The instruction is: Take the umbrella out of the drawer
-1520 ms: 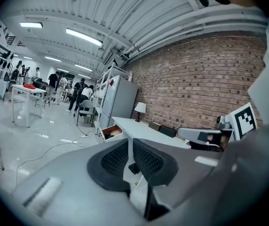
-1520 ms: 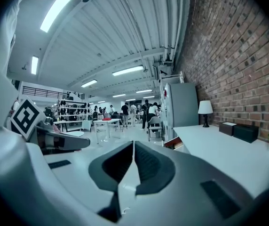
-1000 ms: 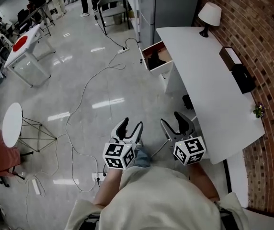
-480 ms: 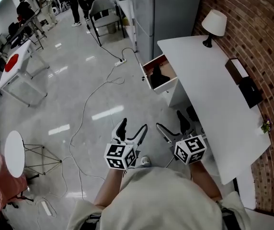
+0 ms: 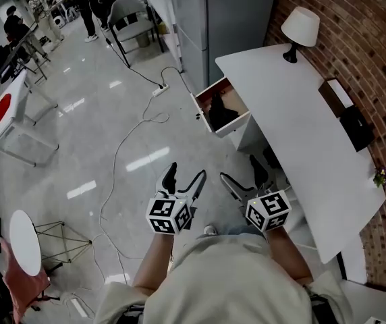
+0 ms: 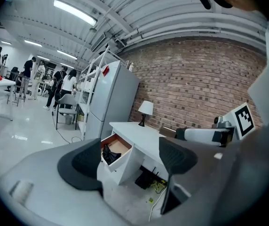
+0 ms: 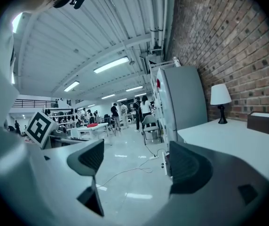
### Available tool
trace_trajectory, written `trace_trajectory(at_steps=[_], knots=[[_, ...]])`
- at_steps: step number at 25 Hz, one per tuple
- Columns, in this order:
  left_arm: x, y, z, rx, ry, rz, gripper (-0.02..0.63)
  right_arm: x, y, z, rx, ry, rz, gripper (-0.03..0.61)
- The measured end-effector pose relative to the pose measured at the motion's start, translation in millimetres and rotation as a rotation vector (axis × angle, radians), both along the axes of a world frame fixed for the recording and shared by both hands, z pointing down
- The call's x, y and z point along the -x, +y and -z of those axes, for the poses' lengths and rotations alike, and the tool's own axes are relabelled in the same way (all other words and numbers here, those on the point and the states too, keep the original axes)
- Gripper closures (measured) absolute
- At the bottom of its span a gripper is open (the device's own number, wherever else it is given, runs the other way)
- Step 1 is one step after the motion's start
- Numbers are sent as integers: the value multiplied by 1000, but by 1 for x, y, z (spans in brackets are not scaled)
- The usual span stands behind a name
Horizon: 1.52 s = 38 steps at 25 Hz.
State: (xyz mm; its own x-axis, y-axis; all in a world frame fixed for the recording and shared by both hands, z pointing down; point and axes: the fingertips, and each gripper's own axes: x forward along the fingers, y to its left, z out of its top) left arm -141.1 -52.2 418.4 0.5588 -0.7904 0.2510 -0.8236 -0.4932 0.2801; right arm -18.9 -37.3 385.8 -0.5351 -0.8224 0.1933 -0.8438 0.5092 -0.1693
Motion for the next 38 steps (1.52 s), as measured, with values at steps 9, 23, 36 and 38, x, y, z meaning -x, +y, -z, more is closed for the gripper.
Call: trace_trajectory(at_steps=[9,23,36,38], knots=[[-31,-86,-36,71,10,-3,242,-15,-69,-30,35,35,17,170],[-89,-269,-122,237,18,20,242,-31,-246,-67,124,123,165,170],[-138,-385,-265,453,-4,1,242,-54,-354,-141,258,99,123,172],[-145,-396,-290,496,-20,-4,242,-60,-369,-151,268,96,112,172]])
